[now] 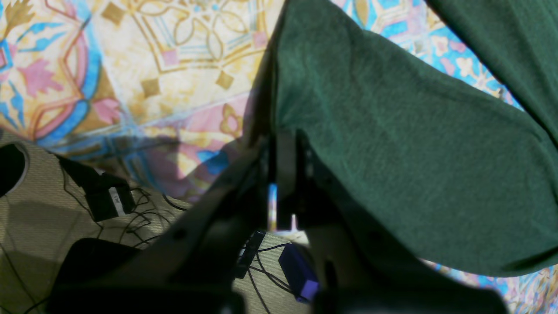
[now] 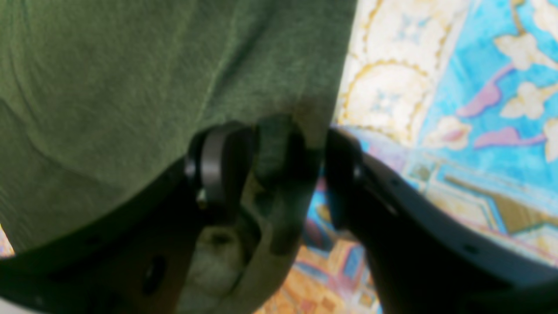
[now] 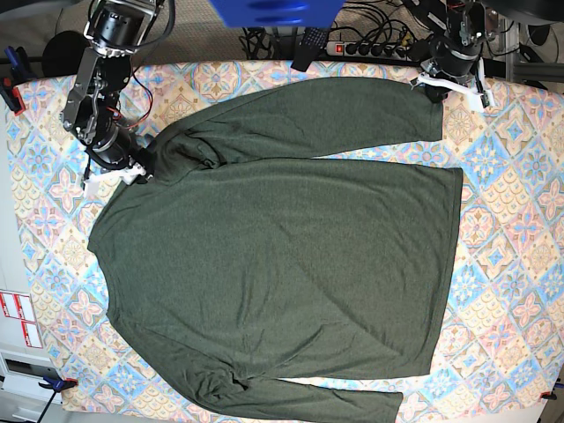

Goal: Fold the T-shirt properly
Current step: 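Drag the shoulder edge toward the hem with both grippers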

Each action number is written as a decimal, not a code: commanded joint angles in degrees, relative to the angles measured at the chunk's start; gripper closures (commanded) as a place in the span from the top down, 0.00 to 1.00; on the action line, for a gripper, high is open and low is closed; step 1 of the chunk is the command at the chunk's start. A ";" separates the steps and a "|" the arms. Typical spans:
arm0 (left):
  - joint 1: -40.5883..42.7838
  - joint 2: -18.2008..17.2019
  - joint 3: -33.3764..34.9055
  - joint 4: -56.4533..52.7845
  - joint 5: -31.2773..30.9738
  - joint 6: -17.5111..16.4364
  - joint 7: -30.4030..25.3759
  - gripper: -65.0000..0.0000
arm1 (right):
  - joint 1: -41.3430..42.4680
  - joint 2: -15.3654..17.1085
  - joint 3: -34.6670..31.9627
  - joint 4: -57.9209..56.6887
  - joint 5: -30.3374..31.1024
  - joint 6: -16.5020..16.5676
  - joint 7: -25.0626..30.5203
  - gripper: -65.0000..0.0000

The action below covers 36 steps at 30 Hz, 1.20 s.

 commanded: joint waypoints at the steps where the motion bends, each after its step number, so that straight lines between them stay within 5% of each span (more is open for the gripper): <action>1: 0.43 -0.53 -0.17 0.83 -0.15 -0.30 -0.55 0.00 | 0.11 0.28 0.02 -0.19 -0.30 -0.18 -0.65 0.43; 6: 0.16 -0.70 -0.52 0.83 0.11 -0.30 -0.64 0.00 | 1.78 0.28 0.46 -0.54 -0.30 -0.01 -0.39 0.19; 11: -1.07 -2.02 -0.52 0.92 -0.15 -0.30 -0.81 0.00 | 3.18 0.28 0.54 -0.54 -0.30 5.80 -0.48 0.00; 20: -5.02 -4.57 -0.88 0.92 -0.07 -0.30 -0.90 0.00 | 3.09 0.28 10.57 0.25 -0.30 6.85 -0.91 0.00; 36: -15.92 -5.54 -1.93 5.32 0.11 -0.21 -0.46 0.00 | 3.62 0.28 10.74 3.86 4.72 7.91 -0.30 0.00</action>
